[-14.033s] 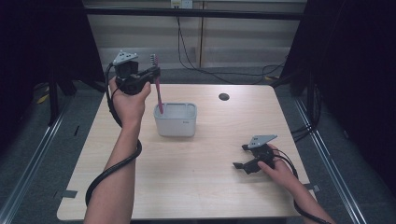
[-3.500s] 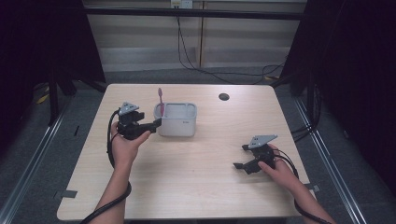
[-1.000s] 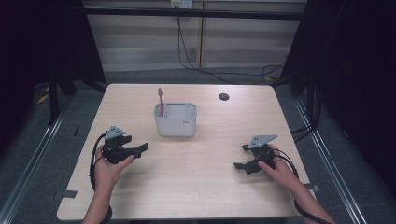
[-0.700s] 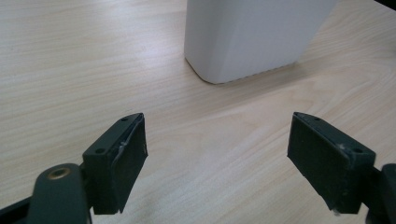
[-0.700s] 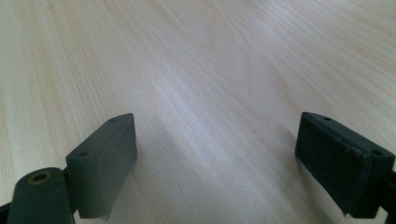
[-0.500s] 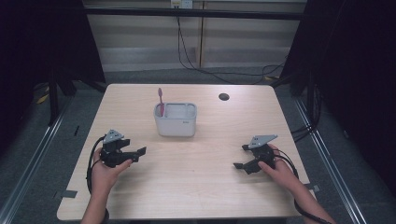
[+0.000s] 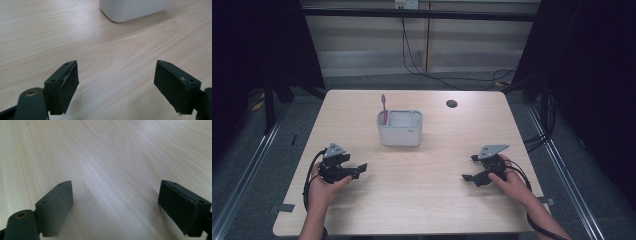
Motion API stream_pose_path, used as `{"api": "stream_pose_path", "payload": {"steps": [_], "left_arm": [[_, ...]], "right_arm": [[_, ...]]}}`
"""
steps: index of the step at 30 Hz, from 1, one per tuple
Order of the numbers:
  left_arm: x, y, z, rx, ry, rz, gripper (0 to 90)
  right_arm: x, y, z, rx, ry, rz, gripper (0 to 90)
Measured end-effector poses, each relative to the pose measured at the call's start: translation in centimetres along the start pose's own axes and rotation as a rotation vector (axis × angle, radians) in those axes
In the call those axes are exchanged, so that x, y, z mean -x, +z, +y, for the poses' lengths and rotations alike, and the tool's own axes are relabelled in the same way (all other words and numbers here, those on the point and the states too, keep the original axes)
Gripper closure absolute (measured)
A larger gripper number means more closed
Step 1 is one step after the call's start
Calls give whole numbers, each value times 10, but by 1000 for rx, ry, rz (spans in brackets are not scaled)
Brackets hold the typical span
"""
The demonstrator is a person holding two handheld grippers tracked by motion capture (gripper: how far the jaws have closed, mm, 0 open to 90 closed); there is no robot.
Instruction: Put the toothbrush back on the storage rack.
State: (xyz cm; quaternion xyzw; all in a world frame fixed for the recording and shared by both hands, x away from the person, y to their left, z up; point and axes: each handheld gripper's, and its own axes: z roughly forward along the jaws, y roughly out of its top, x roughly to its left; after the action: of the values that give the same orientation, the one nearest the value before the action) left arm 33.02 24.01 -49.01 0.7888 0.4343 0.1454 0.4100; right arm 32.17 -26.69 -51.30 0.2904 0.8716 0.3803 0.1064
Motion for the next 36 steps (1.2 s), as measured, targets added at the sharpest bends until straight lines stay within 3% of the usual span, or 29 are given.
{"api": "stream_pose_path", "payload": {"steps": [18,36], "left_arm": [[-4,3,-10,-66,72,35,189],[-4,5,-14,-86,87,38,172]], "right_arm": [[0,0,0,0,0,0,124],[0,0,0,1,1,0,124]]}}
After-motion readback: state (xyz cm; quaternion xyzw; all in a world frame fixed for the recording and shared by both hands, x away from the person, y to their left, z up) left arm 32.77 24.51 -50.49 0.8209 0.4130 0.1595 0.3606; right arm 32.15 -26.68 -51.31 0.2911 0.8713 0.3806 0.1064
